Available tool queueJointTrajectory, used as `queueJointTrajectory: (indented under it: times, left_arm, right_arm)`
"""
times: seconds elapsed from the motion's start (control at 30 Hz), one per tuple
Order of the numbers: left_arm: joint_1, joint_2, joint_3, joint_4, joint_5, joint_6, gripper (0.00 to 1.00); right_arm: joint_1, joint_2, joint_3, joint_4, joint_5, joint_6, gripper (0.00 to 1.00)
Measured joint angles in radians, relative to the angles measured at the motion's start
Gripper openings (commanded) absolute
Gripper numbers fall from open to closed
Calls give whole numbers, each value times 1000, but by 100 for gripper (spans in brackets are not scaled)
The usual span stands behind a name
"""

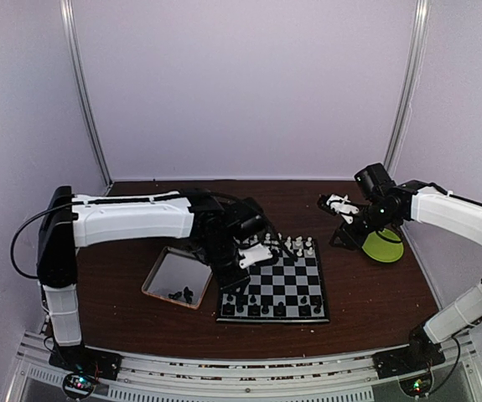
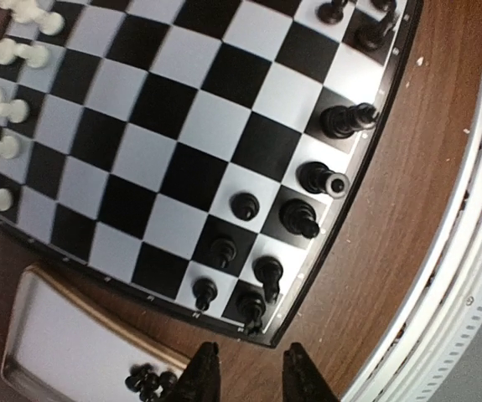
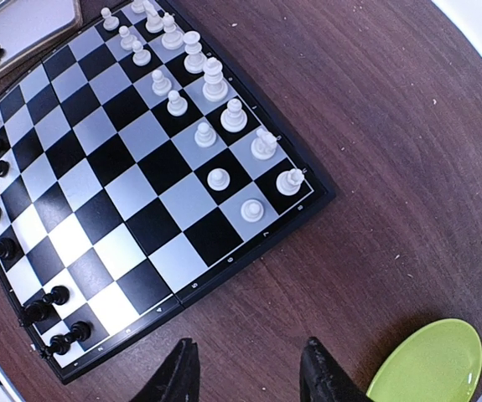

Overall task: Set up the chess pieces on the board
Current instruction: Place the knight at g8, then pick up the bishop from the storage box.

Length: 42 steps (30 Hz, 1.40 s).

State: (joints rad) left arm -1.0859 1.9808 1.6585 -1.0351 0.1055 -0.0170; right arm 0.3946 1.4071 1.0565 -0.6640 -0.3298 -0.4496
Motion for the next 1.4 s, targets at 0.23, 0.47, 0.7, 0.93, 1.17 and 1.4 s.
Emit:
queueJointTrajectory:
  times: [0.23,0.47,0.7,0.93,1.17,1.4]
  left_arm:
    - [105,-260,-124,21,-99,-55,31]
    - [338,-311,-369,40,-178,-157,31]
    - [351,-312,-498,40,-157,-199,35]
    - [352,-271,-516,64,-114,-204,35]
    - [352,-208,-513,85,-80,-198,30]
    - [352,-166,-512,89,-84,-194,28]
  right_arm:
    - [0,4,3,-4,-14,0,41]
    - [5,4,5,-6,-30,0,41]
    - [14,13,8,-8,-31,-14,41]
    - [19,24,15,-18,-33,-19,41]
    - [20,24,16,-21,-33,-22,41]
    - [20,24,16,-21,-33,-23,41]
